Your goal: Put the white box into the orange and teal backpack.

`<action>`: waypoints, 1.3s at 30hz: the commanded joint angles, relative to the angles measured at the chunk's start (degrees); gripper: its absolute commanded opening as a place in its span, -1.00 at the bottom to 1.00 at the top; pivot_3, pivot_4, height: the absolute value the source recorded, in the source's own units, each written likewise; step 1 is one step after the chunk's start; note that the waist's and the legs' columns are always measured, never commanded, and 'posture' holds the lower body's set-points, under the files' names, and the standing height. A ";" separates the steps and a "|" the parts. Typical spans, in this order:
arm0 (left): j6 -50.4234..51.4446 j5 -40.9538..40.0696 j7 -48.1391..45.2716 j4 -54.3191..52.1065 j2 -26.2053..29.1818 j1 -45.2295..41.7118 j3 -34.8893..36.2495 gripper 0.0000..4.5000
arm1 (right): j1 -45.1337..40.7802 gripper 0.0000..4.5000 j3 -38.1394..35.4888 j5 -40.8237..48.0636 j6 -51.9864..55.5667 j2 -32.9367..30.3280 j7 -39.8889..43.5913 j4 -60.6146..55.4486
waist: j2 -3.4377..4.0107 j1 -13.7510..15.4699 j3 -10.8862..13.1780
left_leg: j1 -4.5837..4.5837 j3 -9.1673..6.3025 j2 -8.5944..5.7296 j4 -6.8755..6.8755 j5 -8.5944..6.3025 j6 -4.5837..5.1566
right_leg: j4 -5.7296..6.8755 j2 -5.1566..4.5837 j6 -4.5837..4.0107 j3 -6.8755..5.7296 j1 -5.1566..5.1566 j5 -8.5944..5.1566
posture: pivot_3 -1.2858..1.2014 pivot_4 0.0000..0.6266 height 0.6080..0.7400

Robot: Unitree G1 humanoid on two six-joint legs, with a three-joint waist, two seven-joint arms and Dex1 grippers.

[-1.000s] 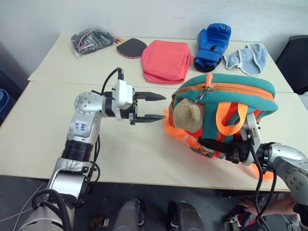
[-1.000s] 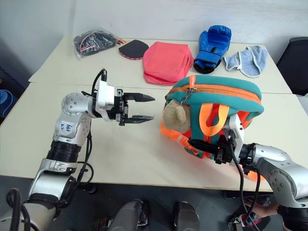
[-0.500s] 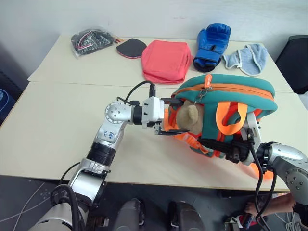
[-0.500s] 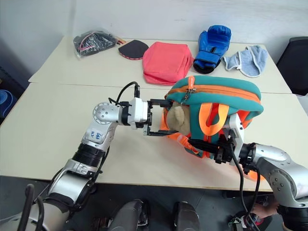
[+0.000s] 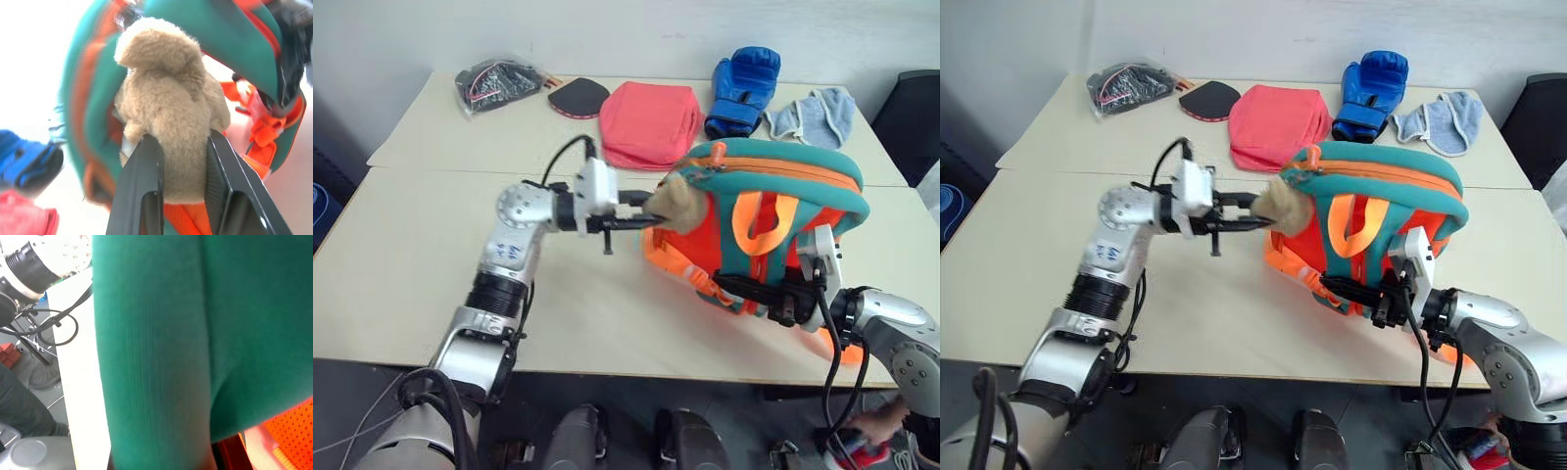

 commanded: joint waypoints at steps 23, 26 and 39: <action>16.29 6.95 9.85 8.05 5.84 6.23 -2.34 -0.67 | 3.54 -1.00 -11.71 15.21 1.09 3.56 -10.15 -3.11 | 0.00 0.14 0.00 | 0.06 0.19 -0.03 -0.08 0.02 -0.01 | 0.04 0.03 0.00 0.19 -0.08 0.00 | 0.03 -0.52 1.00; 16.01 7.62 9.60 6.91 5.08 8.56 -3.24 -0.67 | 3.39 -1.00 -10.73 13.83 0.02 4.64 -10.57 -2.79 | -0.01 0.18 -0.01 | 0.06 0.13 -0.02 -0.08 -0.03 0.02 | 0.02 -0.04 0.00 0.21 -0.07 0.00 | 0.03 -0.52 1.00; 9.80 -1.08 -0.85 -10.19 16.27 25.54 7.98 0.65 | 7.90 0.18 -6.40 -10.32 -18.93 0.31 1.88 2.79 | 0.02 -1.36 -0.01 | 0.11 0.21 -0.01 -0.23 -0.10 -0.04 | 0.00 -0.01 -0.01 0.25 -0.12 -0.01 | 0.03 -0.52 1.00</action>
